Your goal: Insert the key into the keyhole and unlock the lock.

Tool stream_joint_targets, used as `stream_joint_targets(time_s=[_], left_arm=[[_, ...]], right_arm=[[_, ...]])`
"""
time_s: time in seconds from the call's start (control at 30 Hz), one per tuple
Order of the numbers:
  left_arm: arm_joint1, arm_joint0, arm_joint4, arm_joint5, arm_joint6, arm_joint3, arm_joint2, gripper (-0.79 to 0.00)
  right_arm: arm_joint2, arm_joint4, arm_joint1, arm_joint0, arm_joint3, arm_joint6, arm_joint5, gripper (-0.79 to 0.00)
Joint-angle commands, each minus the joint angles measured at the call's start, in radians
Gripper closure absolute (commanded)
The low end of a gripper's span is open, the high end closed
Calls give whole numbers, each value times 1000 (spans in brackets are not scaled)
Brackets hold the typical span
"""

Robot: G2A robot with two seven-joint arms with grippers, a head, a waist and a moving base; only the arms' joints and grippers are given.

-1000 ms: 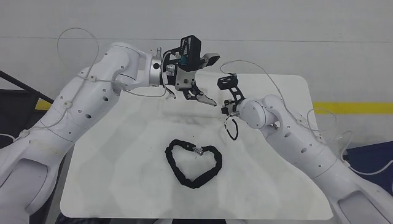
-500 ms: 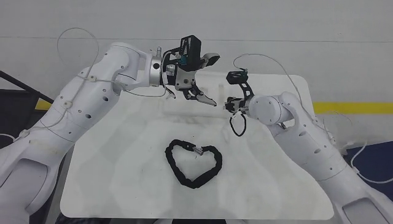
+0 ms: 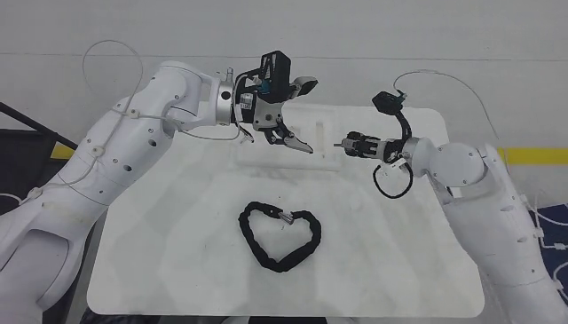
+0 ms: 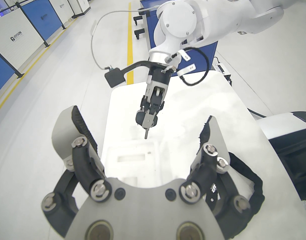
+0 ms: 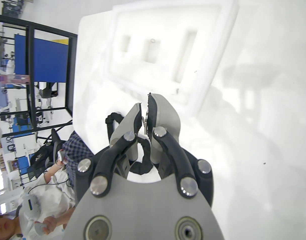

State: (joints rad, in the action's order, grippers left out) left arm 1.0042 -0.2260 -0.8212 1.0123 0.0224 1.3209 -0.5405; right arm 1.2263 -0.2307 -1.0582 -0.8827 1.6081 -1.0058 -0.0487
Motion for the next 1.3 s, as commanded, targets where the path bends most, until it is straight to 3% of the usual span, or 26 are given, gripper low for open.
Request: stream_joint_targets(time_s=[0.0,0.23,0.5,0.77,1.27], left_arm=[[0,0,0,0,0,0,0,-785],[0,0,0,0,0,0,0,-785],[0,0,0,0,0,0,0,-785],[0,0,0,0,0,0,0,-785],[0,0,0,0,0,0,0,-785]], right_arm=[[55,50,10,-26,25,-32,62,0],[220,231,37,-123,139,-110,196,0],[290,436,48,-171,163,-160,372,0],[320,509,52,-201,151,-85,411,0],[320,509,52,-201,151,-85,411,0]])
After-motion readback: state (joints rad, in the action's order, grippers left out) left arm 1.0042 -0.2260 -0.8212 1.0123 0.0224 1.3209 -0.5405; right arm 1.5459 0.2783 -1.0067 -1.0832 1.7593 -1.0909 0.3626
